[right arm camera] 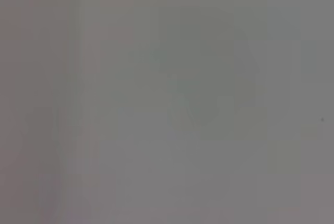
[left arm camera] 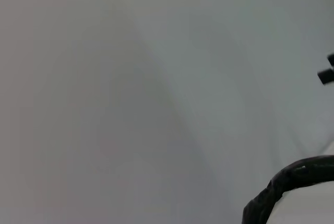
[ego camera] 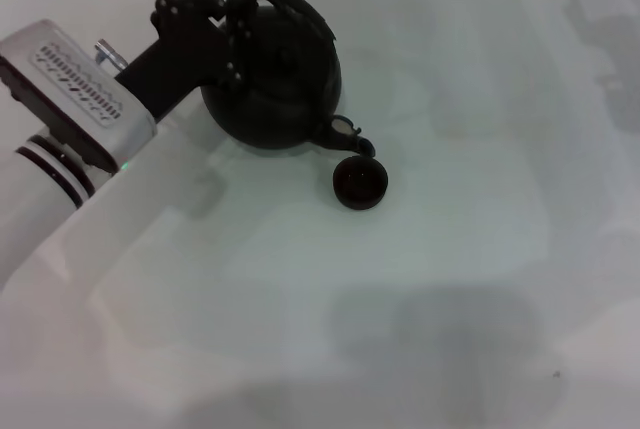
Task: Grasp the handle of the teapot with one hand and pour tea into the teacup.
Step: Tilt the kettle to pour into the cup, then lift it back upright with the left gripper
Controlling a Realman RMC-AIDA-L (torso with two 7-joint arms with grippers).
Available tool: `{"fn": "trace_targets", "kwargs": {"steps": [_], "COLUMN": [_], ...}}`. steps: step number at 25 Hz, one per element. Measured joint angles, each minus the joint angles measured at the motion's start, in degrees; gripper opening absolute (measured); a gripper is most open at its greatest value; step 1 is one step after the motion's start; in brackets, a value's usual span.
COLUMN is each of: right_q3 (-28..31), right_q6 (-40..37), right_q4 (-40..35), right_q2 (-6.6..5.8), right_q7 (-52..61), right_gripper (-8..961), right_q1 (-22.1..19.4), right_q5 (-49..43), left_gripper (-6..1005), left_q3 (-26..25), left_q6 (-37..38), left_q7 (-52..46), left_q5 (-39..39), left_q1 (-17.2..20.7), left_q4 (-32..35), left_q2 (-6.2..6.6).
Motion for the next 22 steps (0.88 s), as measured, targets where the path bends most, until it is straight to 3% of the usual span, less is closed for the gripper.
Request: {"fn": "trace_targets", "kwargs": {"steps": [22], "right_q3": [1.4], "right_q6": [0.5], "right_q4": [0.0], "right_q2": [0.00], "right_q7": [0.8], "right_gripper": [827], "right_q1": [0.2], "right_q5": [0.0], "left_gripper": [85], "left_q3": [0.0], "left_q6": [1.3], "left_q7": [0.9], "left_q5": [1.8], "left_q1": [0.0], "left_q4": [1.3], "left_q2": [0.41]}}
